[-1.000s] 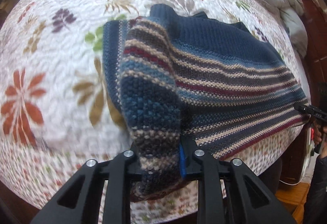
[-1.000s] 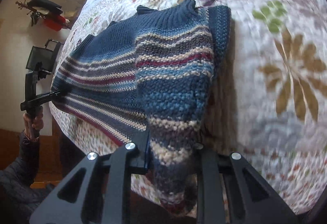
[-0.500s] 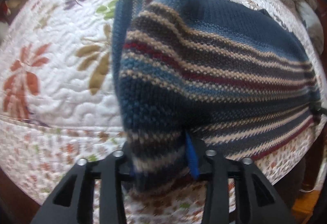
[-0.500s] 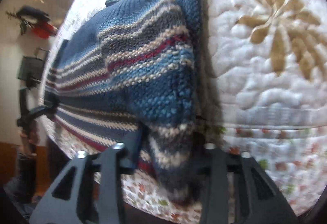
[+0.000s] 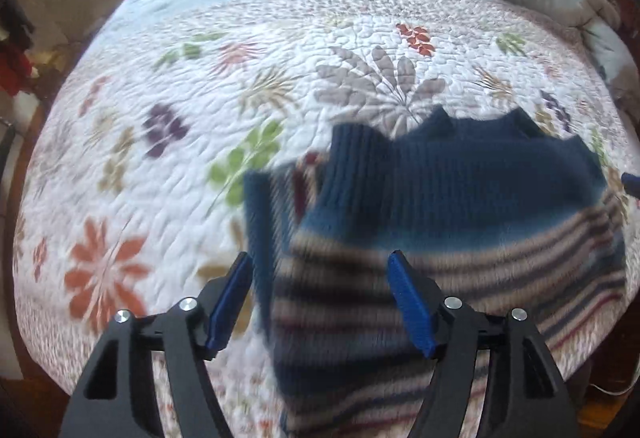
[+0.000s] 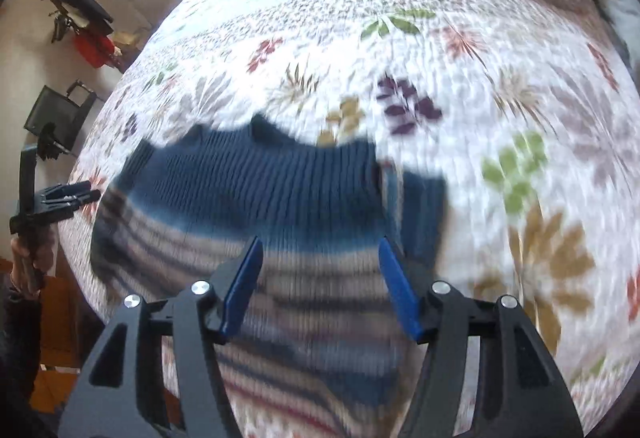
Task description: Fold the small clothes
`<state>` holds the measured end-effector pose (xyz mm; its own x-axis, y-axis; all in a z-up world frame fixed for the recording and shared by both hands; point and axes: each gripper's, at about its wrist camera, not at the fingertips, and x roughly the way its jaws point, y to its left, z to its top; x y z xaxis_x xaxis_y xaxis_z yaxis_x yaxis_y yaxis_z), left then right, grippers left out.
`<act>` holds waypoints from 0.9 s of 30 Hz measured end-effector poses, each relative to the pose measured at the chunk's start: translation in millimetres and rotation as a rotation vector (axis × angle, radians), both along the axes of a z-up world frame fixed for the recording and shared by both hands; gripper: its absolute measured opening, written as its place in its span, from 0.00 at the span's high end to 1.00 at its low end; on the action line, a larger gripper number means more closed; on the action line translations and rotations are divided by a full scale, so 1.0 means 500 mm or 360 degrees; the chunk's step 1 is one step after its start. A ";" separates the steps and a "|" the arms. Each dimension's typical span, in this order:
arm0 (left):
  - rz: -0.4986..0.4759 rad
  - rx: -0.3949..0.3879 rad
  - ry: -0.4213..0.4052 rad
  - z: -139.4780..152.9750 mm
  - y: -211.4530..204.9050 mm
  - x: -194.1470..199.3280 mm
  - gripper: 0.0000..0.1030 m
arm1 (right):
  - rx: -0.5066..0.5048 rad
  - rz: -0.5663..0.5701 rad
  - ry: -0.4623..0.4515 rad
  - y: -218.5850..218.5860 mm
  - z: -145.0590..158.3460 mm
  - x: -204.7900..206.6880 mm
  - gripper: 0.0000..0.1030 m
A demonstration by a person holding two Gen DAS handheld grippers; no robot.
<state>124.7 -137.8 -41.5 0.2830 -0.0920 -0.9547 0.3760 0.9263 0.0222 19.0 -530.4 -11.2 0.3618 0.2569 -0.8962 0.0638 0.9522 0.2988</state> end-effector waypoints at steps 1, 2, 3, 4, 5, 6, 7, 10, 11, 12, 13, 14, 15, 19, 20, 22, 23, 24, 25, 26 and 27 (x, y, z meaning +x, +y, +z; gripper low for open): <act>-0.0006 0.0014 0.0024 -0.015 -0.013 0.026 0.32 | 0.0017 -0.0001 0.0009 -0.010 -0.009 0.019 0.41; -0.0012 0.0009 0.0049 -0.024 -0.024 0.038 0.32 | 0.0023 -0.0002 0.0025 -0.014 -0.021 0.041 0.40; -0.0022 -0.0006 0.0077 -0.039 -0.038 0.043 0.32 | 0.0010 -0.0007 0.0047 -0.020 -0.033 0.058 0.39; -0.0039 -0.0019 0.0104 -0.050 -0.047 0.057 0.32 | -0.0016 -0.0014 0.0080 -0.026 -0.050 0.081 0.39; -0.0054 -0.0026 0.0111 -0.055 -0.043 0.061 0.32 | -0.0015 -0.0009 0.0110 -0.030 -0.065 0.098 0.39; -0.0082 -0.0031 0.0123 -0.064 -0.051 0.072 0.32 | 0.0005 -0.0003 0.0130 -0.033 -0.076 0.106 0.39; -0.0087 -0.0027 0.0128 -0.068 -0.053 0.083 0.32 | 0.0054 0.0001 0.0152 -0.040 -0.091 0.116 0.39; -0.0071 -0.0032 0.0178 -0.100 -0.061 0.110 0.32 | 0.0136 0.0030 0.0161 -0.042 -0.112 0.125 0.39; -0.0064 -0.0055 0.0207 -0.110 -0.061 0.117 0.32 | 0.0128 0.0042 0.0158 -0.040 -0.117 0.127 0.47; -0.0055 -0.0078 0.0229 -0.117 -0.061 0.122 0.32 | 0.0126 0.0051 0.0160 -0.037 -0.119 0.128 0.59; -0.0047 -0.0091 0.0238 -0.119 -0.060 0.125 0.32 | 0.0127 0.0053 0.0161 -0.033 -0.119 0.128 0.67; -0.0034 -0.0106 0.0245 -0.120 -0.058 0.127 0.34 | 0.0134 0.0056 0.0159 -0.032 -0.118 0.129 0.83; -0.0011 -0.0151 0.0254 -0.118 -0.055 0.127 0.44 | 0.0159 0.0057 0.0152 -0.032 -0.116 0.130 0.90; 0.0036 -0.0204 0.0261 -0.104 -0.051 0.120 0.79 | 0.0202 0.0041 0.0033 -0.033 -0.068 0.128 0.91; 0.0043 -0.0175 0.0228 -0.099 -0.052 0.116 0.80 | 0.0213 0.0031 -0.0033 -0.038 -0.045 0.126 0.91; 0.0066 -0.0106 0.0107 -0.081 -0.053 0.107 0.88 | 0.0225 0.0009 -0.0119 -0.052 -0.016 0.126 0.91; 0.0081 -0.0064 0.0041 -0.075 -0.052 0.104 0.88 | 0.0215 -0.0010 -0.0143 -0.059 -0.010 0.127 0.91; 0.0103 -0.0050 -0.0014 -0.070 -0.050 0.104 0.88 | 0.0200 -0.0038 -0.0141 -0.067 -0.013 0.129 0.91; 0.0117 -0.0050 -0.0026 -0.072 -0.047 0.106 0.88 | 0.0189 -0.0069 -0.0121 -0.075 -0.025 0.134 0.91; 0.0131 -0.0016 -0.0031 -0.083 -0.046 0.110 0.88 | 0.0188 -0.0096 -0.0089 -0.081 -0.043 0.138 0.92; 0.0133 0.0030 -0.0026 -0.098 -0.046 0.114 0.88 | 0.0170 -0.0115 -0.0052 -0.084 -0.066 0.143 0.92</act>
<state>181.6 -160.8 -90.4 0.3047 -0.0494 -0.9512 0.2969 0.9538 0.0455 90.4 -572.6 -44.0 0.4113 0.3227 -0.8525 0.1198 0.9080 0.4015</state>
